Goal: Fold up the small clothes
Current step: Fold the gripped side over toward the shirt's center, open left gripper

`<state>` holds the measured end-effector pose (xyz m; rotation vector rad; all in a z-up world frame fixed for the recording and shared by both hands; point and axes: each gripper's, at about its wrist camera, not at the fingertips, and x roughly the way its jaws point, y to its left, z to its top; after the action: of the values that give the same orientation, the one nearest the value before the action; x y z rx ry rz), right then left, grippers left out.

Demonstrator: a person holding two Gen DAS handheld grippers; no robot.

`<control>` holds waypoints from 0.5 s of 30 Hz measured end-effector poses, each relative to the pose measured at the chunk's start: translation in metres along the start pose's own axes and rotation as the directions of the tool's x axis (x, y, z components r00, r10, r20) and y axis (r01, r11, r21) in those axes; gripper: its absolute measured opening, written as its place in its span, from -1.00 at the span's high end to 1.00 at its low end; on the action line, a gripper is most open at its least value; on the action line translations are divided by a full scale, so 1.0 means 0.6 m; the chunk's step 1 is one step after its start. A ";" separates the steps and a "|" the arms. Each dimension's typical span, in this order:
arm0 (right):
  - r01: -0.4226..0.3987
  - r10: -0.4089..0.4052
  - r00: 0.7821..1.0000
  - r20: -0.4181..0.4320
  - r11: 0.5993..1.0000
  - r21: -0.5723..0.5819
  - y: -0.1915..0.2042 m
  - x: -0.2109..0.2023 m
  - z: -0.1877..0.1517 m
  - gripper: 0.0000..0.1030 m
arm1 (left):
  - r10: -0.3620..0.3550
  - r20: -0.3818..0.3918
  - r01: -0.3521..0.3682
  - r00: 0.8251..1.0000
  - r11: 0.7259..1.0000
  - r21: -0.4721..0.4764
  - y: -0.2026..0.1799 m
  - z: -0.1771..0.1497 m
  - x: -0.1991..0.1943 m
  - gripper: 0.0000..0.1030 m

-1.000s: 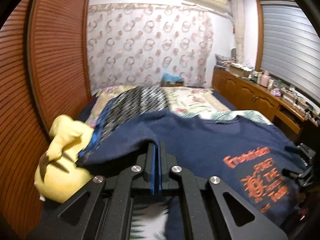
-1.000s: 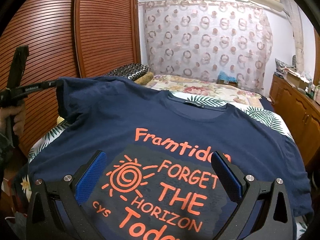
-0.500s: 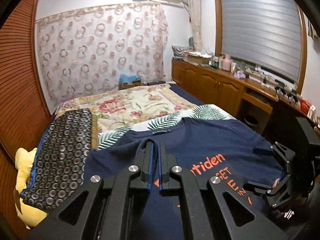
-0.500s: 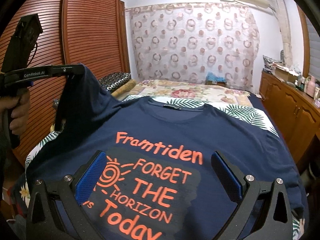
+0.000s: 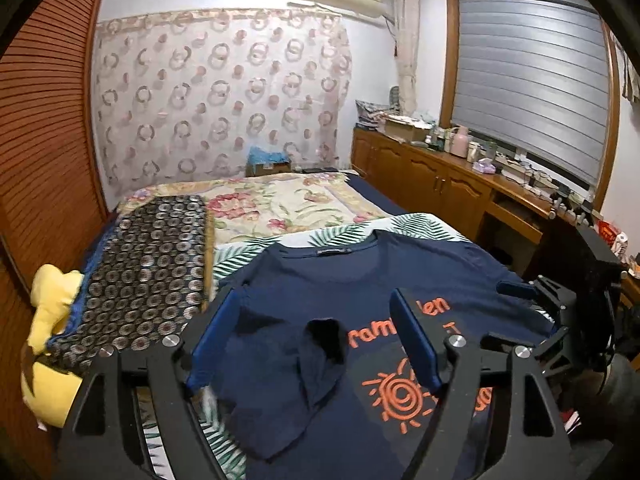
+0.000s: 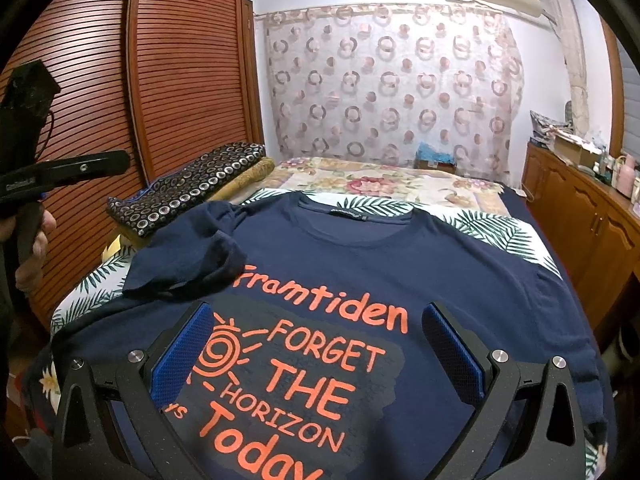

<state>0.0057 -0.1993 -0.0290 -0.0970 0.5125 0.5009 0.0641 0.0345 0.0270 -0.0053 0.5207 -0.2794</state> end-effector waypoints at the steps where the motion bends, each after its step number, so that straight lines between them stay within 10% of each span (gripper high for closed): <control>1: -0.005 0.005 1.000 0.000 1.000 -0.005 0.003 0.001 0.001 -1.00 | 0.012 0.004 -0.012 1.000 1.000 0.004 0.001 -0.003 -0.004 -0.55; 15: -0.185 0.183 0.983 -0.027 0.975 -0.119 0.020 0.040 0.055 -0.51 | 0.101 -0.011 -0.101 0.995 0.994 -0.047 0.046 -0.089 -0.046 -0.71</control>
<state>0.0329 -0.1713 -0.0115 -0.1710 0.5086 0.7137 0.0222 0.0719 -0.0080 -0.0236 0.5341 -0.1683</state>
